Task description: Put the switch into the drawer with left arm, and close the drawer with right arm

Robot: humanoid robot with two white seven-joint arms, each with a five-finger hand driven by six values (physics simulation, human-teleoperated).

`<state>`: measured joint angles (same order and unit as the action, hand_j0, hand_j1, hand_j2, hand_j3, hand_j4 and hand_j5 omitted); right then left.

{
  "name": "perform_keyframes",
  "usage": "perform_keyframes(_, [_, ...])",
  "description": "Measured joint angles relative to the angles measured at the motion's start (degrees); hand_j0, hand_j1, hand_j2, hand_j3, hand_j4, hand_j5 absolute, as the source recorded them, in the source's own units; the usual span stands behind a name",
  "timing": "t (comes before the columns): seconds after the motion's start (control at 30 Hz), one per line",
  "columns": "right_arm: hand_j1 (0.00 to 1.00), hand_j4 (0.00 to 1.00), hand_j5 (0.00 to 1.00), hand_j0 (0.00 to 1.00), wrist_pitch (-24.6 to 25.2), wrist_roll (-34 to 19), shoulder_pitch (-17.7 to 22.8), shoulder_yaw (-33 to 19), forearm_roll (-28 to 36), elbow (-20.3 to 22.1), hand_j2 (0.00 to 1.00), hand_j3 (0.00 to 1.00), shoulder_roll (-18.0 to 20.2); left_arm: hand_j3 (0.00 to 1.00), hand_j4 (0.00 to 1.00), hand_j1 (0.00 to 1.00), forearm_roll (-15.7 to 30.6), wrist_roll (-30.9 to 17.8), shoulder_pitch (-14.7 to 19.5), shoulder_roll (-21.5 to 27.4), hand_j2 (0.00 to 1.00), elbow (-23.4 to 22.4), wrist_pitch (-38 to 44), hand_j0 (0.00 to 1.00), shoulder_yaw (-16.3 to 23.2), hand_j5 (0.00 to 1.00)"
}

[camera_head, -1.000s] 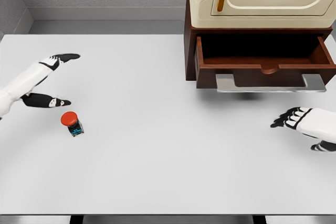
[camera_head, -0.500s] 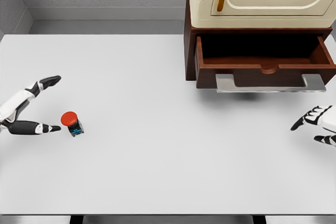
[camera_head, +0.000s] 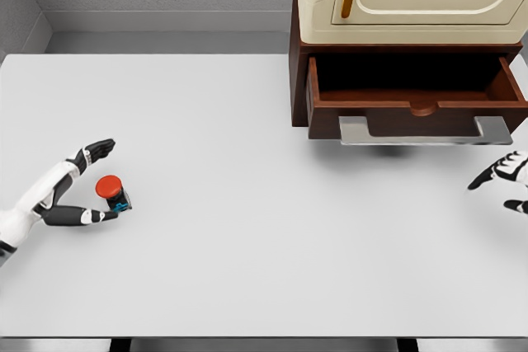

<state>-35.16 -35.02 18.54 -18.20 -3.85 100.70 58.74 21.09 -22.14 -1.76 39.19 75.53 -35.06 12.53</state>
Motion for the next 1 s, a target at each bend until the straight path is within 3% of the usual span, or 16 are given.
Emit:
perform_keyframes(0.2, [0.67, 0.67, 0.67, 0.67, 0.00, 0.00, 0.00, -0.38, 1.41, 0.01, 0.67, 0.67, 0.72, 1.00, 1.00, 1.00, 0.03, -0.01, 0.09, -0.72, 1.00, -1.59, 0.00, 1.00, 0.12, 1.00])
perform_keyframes(0.47, [0.67, 0.67, 0.67, 0.67, 0.00, 0.00, 0.00, -0.67, 2.61, 0.01, 0.67, 0.67, 1.83, 0.93, 0.93, 0.93, 0.23, 0.05, -0.53, -0.69, 0.93, 0.28, 0.00, 0.93, 0.14, 0.93])
perform_keyframes(1.0, [0.67, 0.67, 0.67, 0.67, 0.00, 0.00, 0.00, -0.70, 2.99, 0.01, 0.67, 0.67, 2.10, 0.93, 0.93, 0.93, 7.67, -0.01, -0.53, 2.16, 0.93, 1.98, 0.01, 0.93, 3.76, 0.93])
